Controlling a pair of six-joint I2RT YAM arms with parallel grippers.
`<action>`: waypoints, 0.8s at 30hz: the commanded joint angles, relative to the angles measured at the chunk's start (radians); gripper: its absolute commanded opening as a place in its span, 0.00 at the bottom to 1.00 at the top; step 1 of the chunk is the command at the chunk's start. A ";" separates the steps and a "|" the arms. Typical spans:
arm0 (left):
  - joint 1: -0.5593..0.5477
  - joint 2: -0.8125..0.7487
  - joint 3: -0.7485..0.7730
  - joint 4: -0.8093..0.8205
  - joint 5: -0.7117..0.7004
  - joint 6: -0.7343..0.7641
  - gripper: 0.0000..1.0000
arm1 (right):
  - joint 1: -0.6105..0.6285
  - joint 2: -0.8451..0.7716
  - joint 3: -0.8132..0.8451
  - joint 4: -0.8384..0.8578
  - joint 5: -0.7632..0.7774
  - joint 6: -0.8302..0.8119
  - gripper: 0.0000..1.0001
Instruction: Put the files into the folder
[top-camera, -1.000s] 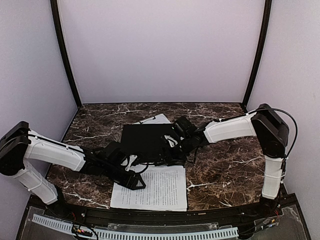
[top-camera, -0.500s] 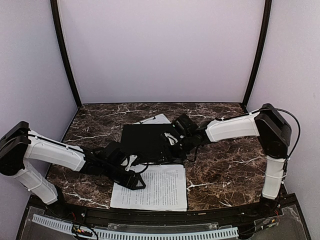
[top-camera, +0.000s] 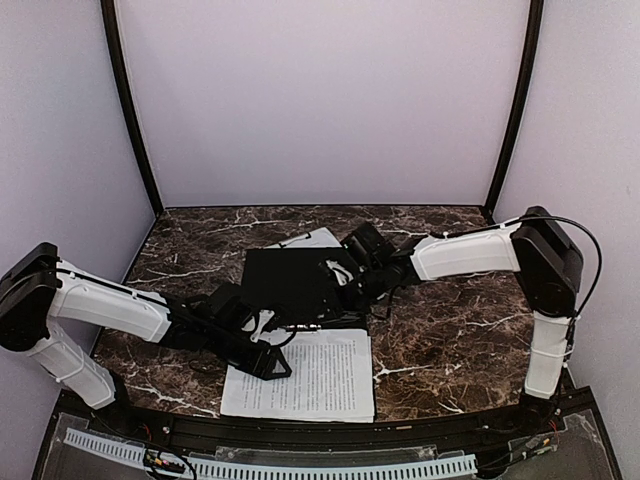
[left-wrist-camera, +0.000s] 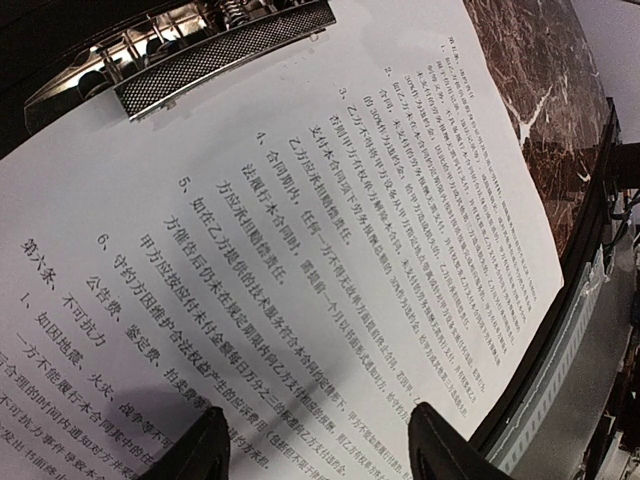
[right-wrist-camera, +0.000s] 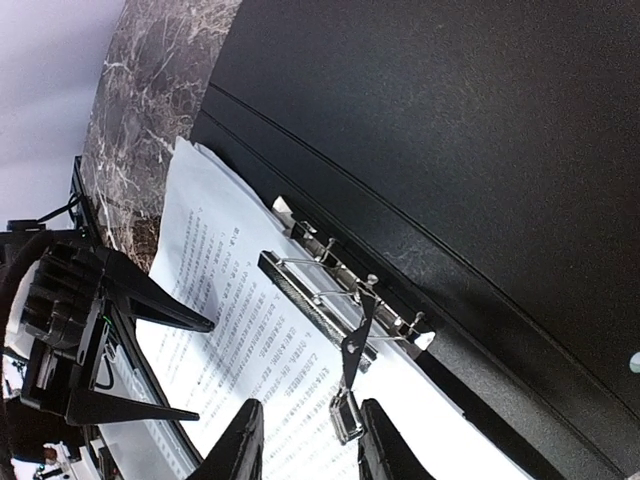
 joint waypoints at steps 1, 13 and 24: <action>-0.007 -0.013 -0.037 -0.085 -0.025 -0.007 0.62 | 0.002 0.009 0.035 0.007 -0.014 -0.012 0.29; -0.005 -0.022 -0.040 -0.087 -0.026 -0.008 0.61 | 0.003 0.053 0.080 0.003 -0.033 -0.016 0.20; -0.005 -0.025 -0.040 -0.083 -0.032 -0.016 0.62 | 0.004 -0.014 -0.004 -0.011 -0.037 -0.069 0.30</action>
